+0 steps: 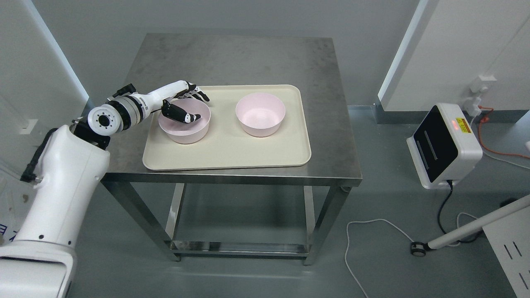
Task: Stack pink IKEA bowls on left shelf middle
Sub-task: 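Grasp the rim of the nearer pink bowl with the left hand, then lift the bowl and lower it into the other pink bowl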
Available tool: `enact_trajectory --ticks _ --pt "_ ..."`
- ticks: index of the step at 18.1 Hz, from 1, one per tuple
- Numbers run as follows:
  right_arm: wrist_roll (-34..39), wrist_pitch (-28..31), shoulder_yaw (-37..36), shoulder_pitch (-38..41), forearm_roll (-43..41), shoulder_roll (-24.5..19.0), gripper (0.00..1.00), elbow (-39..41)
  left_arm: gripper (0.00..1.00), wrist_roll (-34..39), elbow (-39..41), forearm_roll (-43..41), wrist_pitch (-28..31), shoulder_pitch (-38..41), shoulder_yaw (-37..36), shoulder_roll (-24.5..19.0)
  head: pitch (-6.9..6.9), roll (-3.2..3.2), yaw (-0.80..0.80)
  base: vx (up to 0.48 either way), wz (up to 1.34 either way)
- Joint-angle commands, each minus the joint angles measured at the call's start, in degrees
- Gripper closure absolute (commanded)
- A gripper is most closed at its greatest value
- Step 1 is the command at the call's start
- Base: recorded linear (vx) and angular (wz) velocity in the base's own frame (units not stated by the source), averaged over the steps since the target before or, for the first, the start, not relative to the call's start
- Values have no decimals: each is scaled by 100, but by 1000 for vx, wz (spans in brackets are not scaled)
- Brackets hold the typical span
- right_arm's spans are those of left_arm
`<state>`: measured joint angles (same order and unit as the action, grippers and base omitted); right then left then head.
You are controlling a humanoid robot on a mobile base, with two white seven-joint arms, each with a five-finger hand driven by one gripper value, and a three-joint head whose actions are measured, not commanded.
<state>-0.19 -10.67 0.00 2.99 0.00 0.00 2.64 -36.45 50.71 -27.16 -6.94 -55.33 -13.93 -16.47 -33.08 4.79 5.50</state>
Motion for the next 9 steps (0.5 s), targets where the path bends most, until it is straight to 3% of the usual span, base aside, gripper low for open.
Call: enact_trajectory --ticks 1,9 --pt "36 4 -53 0 44 100 0 0 78 50 -430 -79 -333 -30 -22 56 0 0 0 0 0" --pt "45 4 -53 0 44 100 0 0 99 200 -527 -88 -422 -145 539 434 0 0 0 0 0"
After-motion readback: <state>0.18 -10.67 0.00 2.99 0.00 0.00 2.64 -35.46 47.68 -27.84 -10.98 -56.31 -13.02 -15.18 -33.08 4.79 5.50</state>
